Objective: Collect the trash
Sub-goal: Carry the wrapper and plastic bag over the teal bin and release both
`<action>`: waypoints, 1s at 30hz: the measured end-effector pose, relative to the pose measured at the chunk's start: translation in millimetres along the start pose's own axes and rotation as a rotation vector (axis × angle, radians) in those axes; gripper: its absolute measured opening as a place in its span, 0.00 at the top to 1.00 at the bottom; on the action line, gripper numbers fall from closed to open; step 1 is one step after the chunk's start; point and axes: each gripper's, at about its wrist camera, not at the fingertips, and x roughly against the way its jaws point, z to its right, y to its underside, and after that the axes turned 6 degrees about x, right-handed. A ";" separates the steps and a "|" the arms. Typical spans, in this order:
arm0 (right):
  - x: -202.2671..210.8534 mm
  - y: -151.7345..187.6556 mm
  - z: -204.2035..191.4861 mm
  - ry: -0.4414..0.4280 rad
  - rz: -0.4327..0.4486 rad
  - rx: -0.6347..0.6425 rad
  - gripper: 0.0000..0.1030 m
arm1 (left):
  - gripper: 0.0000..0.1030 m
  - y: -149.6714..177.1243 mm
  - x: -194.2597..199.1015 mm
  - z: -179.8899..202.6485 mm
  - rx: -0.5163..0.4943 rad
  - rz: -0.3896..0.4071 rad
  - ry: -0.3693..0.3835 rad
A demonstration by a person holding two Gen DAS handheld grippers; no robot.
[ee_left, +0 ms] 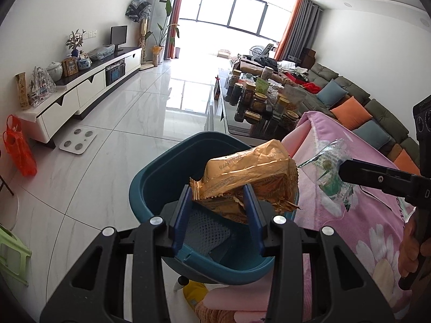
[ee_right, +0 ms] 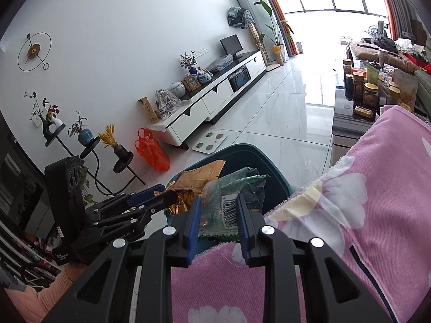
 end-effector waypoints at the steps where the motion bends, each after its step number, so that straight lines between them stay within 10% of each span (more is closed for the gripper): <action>1: -4.3 -1.8 0.9 -0.001 -0.006 -0.003 0.76 | 0.62 -0.8 -3.6 0.0 0.004 -0.005 -0.006; 30: -50.8 -10.3 10.0 0.065 -0.117 -0.013 0.68 | 0.58 -0.9 -62.1 1.5 0.052 -0.070 -0.082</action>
